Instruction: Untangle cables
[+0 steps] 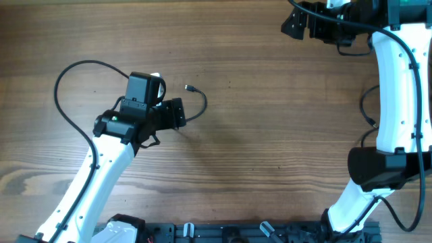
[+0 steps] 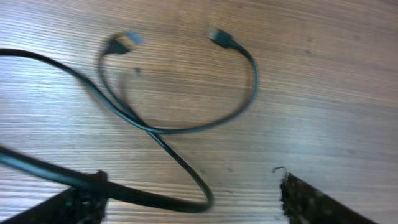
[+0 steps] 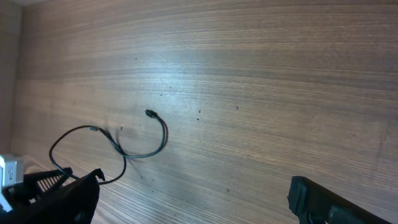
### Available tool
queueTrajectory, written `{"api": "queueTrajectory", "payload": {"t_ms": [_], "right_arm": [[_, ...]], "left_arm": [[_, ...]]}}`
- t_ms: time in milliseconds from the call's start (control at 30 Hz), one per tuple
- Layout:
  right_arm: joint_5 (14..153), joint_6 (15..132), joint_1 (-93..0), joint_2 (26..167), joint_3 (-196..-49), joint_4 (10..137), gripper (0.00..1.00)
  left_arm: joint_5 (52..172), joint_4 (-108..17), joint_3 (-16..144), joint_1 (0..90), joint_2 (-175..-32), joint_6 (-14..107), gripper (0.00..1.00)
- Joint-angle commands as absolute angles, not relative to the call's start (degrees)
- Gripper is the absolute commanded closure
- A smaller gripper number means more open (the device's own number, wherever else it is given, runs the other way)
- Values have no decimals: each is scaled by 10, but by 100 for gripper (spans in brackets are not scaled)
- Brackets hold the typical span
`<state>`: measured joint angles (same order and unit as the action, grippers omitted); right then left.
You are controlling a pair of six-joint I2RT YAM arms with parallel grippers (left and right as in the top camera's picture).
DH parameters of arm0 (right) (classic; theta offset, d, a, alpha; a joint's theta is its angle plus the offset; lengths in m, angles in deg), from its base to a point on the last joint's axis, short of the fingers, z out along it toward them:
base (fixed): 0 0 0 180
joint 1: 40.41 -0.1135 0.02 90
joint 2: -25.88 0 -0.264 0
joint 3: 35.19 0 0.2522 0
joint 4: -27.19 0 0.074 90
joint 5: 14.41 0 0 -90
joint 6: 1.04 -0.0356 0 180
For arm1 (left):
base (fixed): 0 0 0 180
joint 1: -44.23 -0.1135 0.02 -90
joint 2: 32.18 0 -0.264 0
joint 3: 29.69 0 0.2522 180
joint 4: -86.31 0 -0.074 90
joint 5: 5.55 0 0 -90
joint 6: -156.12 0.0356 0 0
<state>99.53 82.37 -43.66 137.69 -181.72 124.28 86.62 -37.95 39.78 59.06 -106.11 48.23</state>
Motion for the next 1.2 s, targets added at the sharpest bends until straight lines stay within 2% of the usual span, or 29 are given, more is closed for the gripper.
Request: {"api": "queueTrajectory", "payload": {"t_ms": [0,233,333,533,733,867,1033,1167], "right_arm": [[983,825,-442,1382,-1816,1242,0],[1027,907,-513,1385,-1816,1228,0],[1041,952,-570,1402,-1816,1227,0],[1040,965,-674,1440,-1816,1222,1],[1040,962,-745,1495,-1816,1220,1],[1031,945,-791,1538,-1816,1190,5],[903,935,-856,1607,-1816,1120,7],[856,935,-893,1648,-1816,1076,13]], "left_arm": [[910,-382,437,543,-1028,472,2],[925,-347,492,359,-938,391,0],[923,-297,491,277,-949,386,0],[923,-262,491,160,-1009,386,0],[923,-272,491,83,-1045,413,0],[923,-276,491,44,-1045,417,0],[923,-276,491,-3,-1045,417,0],[923,-276,491,-19,-1045,420,0]]}}
